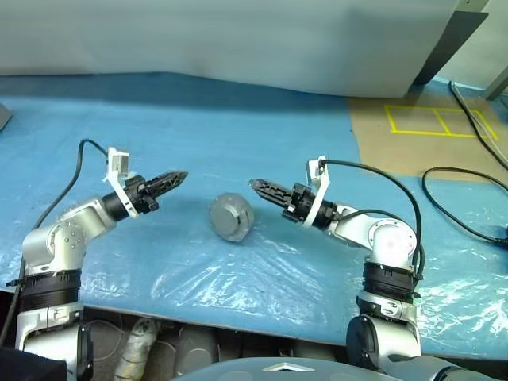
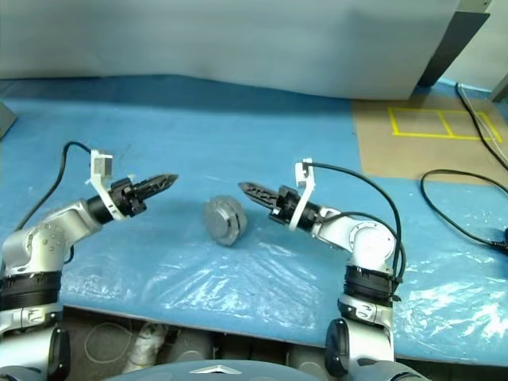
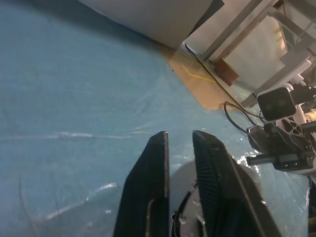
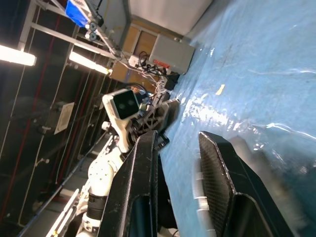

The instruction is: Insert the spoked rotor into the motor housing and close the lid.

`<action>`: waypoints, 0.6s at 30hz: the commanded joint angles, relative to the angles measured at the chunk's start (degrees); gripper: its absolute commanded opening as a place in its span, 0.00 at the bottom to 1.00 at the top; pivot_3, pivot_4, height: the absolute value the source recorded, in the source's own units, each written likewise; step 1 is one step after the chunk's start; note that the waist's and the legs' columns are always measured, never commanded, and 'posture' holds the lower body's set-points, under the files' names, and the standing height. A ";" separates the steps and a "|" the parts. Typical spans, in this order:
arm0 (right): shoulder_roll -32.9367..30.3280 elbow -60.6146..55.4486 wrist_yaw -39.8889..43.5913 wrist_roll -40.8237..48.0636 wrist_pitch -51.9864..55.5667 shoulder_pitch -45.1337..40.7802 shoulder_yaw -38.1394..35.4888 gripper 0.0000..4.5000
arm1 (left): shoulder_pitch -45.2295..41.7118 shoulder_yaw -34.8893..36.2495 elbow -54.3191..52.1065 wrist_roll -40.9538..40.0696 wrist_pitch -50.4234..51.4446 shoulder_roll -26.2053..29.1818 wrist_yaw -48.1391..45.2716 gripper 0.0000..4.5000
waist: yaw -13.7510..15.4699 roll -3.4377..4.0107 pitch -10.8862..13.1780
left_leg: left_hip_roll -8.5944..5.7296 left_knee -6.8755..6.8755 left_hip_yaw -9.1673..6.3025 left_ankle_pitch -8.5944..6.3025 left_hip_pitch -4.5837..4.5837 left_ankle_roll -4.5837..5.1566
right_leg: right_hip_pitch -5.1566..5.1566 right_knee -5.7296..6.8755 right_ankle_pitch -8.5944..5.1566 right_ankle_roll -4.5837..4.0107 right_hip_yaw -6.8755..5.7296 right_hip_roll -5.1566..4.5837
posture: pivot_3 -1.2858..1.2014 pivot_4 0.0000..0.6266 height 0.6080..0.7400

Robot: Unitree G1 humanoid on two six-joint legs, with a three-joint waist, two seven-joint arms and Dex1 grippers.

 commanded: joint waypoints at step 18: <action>-12.02 -6.41 2.48 -24.98 -25.15 0.04 22.64 0.30 | -6.42 -2.52 -0.50 4.56 -8.60 2.04 1.46 0.99 | 0.88 -0.01 0.01 | -0.05 0.26 -0.14 0.01 0.12 -0.01 | 0.21 0.09 0.08 0.16 0.03 -0.01 | 0.52 0.24 1.00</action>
